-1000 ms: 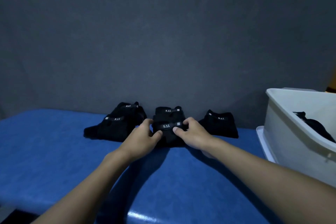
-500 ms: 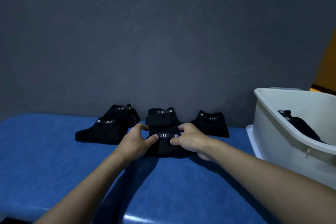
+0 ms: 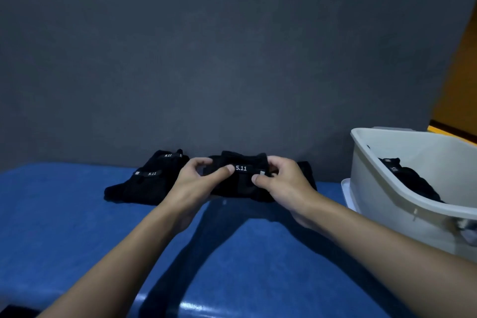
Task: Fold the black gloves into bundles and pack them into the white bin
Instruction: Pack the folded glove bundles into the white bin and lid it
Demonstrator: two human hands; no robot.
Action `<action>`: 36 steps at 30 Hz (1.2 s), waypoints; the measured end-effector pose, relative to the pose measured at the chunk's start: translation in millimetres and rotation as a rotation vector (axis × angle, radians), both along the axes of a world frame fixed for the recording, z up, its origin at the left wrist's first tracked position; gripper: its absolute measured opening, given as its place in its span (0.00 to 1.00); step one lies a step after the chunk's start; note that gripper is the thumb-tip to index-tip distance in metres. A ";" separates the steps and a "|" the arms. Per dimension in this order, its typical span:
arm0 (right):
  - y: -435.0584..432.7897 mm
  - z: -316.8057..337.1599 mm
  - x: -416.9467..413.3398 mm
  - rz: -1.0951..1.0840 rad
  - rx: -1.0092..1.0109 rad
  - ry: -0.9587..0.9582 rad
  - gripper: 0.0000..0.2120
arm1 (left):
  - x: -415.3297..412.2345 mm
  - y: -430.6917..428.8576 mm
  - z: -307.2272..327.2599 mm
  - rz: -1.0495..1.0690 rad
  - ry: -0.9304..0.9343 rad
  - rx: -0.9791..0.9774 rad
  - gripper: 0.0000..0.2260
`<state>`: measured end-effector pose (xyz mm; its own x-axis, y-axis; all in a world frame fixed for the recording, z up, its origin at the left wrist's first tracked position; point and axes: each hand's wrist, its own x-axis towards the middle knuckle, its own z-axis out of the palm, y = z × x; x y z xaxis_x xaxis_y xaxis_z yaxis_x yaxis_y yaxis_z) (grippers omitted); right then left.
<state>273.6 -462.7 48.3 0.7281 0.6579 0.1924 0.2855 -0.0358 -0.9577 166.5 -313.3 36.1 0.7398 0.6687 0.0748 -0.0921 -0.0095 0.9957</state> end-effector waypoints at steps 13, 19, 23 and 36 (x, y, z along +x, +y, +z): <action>-85.7 85.8 -12.3 0.013 0.139 -0.022 0.18 | -3.1 -65.2 109.2 -0.173 -0.232 0.421 0.20; -137.7 110.9 -0.2 -0.131 0.241 -0.062 0.16 | 38.1 -105.3 152.3 -0.309 -0.237 0.624 0.15; -174.9 113.3 12.1 -0.235 0.224 -0.074 0.13 | 75.6 -137.2 163.2 -0.470 -0.239 0.668 0.11; -288.6 90.1 56.9 -0.609 -0.153 -0.233 0.16 | 204.8 -219.0 140.8 -0.908 -0.066 0.528 0.13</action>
